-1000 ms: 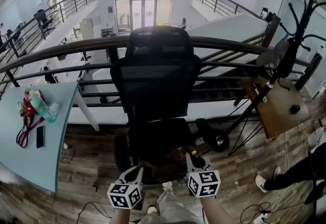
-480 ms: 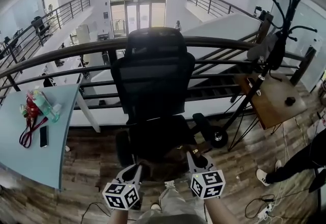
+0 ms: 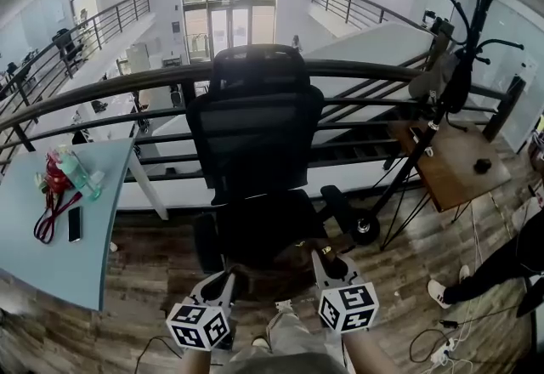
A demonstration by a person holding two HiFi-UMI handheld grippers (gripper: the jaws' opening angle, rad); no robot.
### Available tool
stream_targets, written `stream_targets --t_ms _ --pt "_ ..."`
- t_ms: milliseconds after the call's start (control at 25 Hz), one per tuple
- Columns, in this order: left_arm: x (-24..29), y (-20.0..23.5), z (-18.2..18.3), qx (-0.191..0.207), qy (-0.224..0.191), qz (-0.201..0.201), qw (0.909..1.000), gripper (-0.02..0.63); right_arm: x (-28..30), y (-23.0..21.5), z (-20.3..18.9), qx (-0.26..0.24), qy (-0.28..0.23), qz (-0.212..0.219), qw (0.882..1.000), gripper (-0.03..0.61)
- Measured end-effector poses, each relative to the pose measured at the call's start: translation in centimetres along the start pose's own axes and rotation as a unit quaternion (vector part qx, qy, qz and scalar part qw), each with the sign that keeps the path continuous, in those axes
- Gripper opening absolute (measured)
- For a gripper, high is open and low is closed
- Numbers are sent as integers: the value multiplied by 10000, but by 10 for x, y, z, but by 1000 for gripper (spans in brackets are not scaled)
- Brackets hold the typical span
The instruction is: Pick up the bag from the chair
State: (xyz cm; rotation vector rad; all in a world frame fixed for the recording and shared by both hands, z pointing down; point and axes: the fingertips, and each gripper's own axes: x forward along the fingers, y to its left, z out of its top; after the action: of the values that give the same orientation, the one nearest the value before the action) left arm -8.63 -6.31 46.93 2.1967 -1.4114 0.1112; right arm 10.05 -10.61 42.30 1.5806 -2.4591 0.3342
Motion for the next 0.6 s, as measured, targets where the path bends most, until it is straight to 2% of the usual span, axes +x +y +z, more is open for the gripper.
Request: stream_targets --t_ms 600 --pt "-4 -3 12 50 -118 -36 9999 18 -1 5 9 -28 -85 62 9999 25"
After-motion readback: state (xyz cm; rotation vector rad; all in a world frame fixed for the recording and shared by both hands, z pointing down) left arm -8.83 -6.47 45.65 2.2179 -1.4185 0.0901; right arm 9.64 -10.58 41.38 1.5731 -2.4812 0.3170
